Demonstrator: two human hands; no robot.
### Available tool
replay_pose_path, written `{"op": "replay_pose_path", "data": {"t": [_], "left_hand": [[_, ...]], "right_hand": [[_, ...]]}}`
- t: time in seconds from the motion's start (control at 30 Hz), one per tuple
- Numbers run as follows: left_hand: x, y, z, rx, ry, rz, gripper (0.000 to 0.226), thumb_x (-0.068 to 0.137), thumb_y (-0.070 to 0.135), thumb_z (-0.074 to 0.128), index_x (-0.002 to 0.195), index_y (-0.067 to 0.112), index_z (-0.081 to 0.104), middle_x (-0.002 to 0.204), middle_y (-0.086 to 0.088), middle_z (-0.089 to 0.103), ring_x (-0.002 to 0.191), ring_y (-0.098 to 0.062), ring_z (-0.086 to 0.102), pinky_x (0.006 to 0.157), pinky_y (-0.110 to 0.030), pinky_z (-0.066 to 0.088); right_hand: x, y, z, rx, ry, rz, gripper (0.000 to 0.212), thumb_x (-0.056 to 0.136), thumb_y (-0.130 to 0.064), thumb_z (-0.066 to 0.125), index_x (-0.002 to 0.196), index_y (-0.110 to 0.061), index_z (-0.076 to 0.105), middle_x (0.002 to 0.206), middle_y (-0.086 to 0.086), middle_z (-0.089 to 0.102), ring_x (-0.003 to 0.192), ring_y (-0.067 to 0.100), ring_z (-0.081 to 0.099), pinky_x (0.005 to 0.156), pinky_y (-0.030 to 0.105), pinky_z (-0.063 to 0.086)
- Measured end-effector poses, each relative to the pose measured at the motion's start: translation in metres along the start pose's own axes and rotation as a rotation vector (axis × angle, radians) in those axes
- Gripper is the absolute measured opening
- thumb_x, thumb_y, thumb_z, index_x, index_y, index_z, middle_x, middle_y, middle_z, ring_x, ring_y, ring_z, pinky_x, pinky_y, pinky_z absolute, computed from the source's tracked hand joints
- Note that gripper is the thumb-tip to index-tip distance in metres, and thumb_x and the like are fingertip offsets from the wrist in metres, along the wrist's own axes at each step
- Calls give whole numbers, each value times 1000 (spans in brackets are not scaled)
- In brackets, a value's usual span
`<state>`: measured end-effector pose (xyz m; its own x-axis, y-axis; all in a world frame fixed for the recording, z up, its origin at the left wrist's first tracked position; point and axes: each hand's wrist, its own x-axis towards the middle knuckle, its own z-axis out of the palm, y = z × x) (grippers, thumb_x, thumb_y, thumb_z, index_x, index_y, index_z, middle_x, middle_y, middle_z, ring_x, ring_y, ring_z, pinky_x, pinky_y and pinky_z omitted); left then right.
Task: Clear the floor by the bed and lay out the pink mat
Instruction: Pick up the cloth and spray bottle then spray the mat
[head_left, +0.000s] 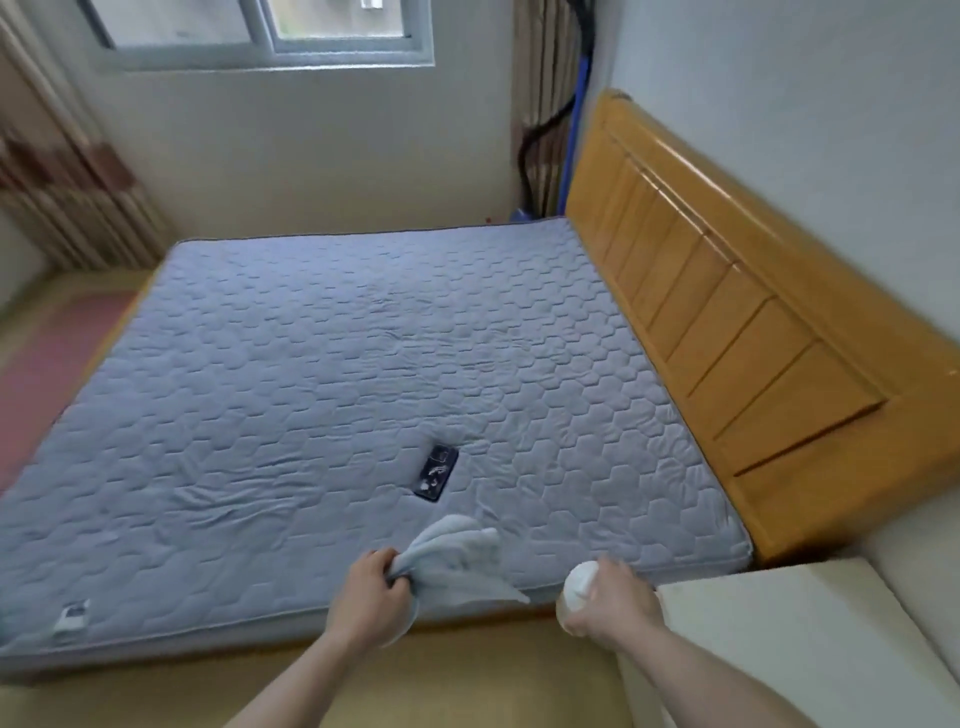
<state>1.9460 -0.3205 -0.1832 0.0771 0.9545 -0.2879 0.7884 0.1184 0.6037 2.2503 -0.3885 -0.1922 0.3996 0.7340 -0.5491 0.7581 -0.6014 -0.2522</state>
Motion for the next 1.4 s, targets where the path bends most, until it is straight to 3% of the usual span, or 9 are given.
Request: {"op": "replay_pose_path", "data": {"t": [0.2, 0.4, 0.53, 0.63, 0.73, 0.83, 1.1, 1.23, 1.4], "left_hand": [[-7, -119, -113, -44, 153, -109, 21, 87, 17, 55, 70, 27, 51, 80, 6, 56, 71, -9, 53, 57, -27, 36], [-11, -206, -184, -85, 243, -236, 12, 87, 16, 55, 84, 28, 54, 87, 2, 57, 79, -21, 56, 64, -30, 38], [-12, -265, -231, -154, 344, -347, 12, 85, 17, 55, 78, 27, 54, 85, 3, 61, 78, -21, 59, 62, -31, 41], [-13, -317, -267, -205, 413, -461, 10, 84, 19, 57, 78, 27, 57, 86, 3, 64, 79, -22, 60, 64, -32, 45], [-11, -360, -304, -252, 498, -536, 16, 83, 13, 58, 71, 21, 52, 82, -3, 59, 77, -28, 57, 64, -34, 43], [-9, -405, -344, -300, 564, -652, 21, 86, 11, 57, 68, 20, 49, 82, -4, 56, 72, -23, 53, 57, -32, 37], [-28, -503, -433, -319, 707, -862, 24, 89, 18, 56, 67, 26, 48, 75, 3, 56, 64, -16, 52, 52, -29, 32], [-47, -556, -472, -386, 807, -927, 20, 87, 16, 57, 69, 25, 55, 72, 6, 61, 64, -12, 56, 52, -28, 38], [-61, -643, -526, -390, 835, -981, 16, 87, 17, 57, 72, 17, 58, 71, 3, 63, 62, -12, 56, 51, -27, 39]], "right_hand": [[-12, -164, 39, -47, -18, -201, 104, 48, -60, 80, 139, -25, 47, 133, -1, 59, 121, 23, 61, 92, 32, 51], [-39, -290, 73, -121, -72, -375, 98, 49, -57, 78, 137, -26, 44, 129, -1, 59, 117, 25, 60, 87, 33, 50], [-44, -377, 95, -268, -117, -484, 77, 53, -55, 73, 121, -28, 46, 124, -4, 59, 112, 22, 61, 80, 33, 48], [-42, -443, 122, -347, -182, -565, 83, 54, -54, 73, 127, -27, 45, 126, -4, 57, 114, 22, 61, 83, 34, 48], [-40, -508, 146, -382, -234, -623, 77, 53, -54, 75, 120, -30, 45, 118, -5, 58, 109, 21, 63, 84, 33, 51], [-33, -580, 177, -444, -271, -690, 76, 50, -58, 73, 114, -29, 44, 114, -5, 58, 105, 21, 63, 84, 34, 54], [-60, -770, 258, -612, -343, -919, 99, 48, -57, 74, 135, -24, 42, 132, -2, 57, 114, 23, 63, 85, 35, 54], [-103, -856, 301, -647, -370, -1043, 94, 52, -58, 76, 133, -24, 43, 126, -2, 59, 112, 23, 62, 89, 37, 55], [-159, -945, 363, -671, -352, -1132, 89, 55, -55, 78, 132, -25, 44, 117, -3, 59, 102, 21, 63, 82, 37, 58]]}}
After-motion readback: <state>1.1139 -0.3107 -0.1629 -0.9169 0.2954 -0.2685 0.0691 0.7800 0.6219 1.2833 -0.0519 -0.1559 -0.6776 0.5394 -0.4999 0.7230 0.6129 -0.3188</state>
